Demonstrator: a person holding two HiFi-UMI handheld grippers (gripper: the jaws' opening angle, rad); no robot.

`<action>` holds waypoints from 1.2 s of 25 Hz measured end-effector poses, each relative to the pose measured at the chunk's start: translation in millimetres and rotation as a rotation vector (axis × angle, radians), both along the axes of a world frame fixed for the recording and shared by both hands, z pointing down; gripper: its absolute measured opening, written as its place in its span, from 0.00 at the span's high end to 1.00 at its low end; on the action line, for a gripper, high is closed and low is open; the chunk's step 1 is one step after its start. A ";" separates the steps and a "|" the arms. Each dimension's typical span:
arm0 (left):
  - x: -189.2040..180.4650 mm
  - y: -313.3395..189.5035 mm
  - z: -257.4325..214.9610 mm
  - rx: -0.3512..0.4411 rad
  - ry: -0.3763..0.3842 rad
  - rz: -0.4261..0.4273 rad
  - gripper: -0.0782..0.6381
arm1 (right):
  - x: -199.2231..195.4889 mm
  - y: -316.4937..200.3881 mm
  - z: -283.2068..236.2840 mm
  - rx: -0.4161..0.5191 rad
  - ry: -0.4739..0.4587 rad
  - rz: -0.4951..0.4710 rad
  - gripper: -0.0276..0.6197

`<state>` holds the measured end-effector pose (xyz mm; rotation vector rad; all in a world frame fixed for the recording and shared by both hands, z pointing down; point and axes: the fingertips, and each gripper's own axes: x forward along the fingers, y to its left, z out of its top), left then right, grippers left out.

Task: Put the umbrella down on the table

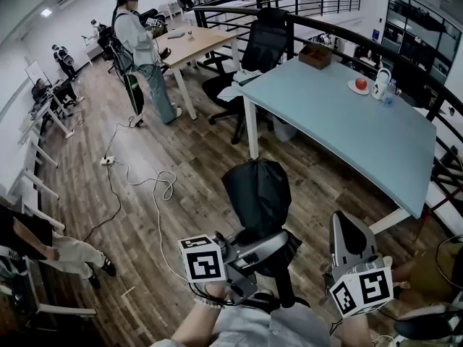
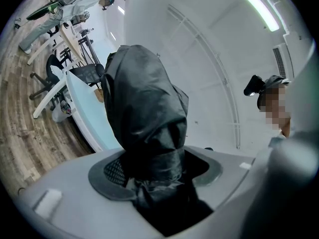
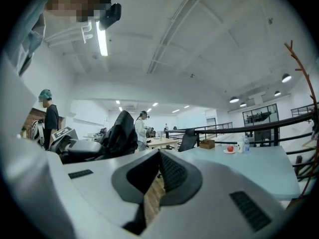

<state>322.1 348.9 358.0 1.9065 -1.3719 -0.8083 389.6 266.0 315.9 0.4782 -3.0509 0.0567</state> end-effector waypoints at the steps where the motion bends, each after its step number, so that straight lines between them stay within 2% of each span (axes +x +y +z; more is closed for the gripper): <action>1: -2.8 2.9 1.2 0.002 0.004 0.000 0.49 | -2.2 2.8 1.3 -0.001 0.000 0.001 0.96; 8: -22.0 15.2 5.9 -0.002 0.023 -0.026 0.49 | -14.5 12.5 5.3 -0.006 0.016 -0.011 0.96; 15: -43.2 7.2 5.2 0.004 0.025 -0.063 0.49 | -35.6 0.9 7.9 -0.013 0.014 -0.051 0.96; 30: -102.2 -74.8 -1.3 0.024 0.042 -0.163 0.49 | -111.0 -93.5 11.1 -0.044 -0.006 -0.161 0.96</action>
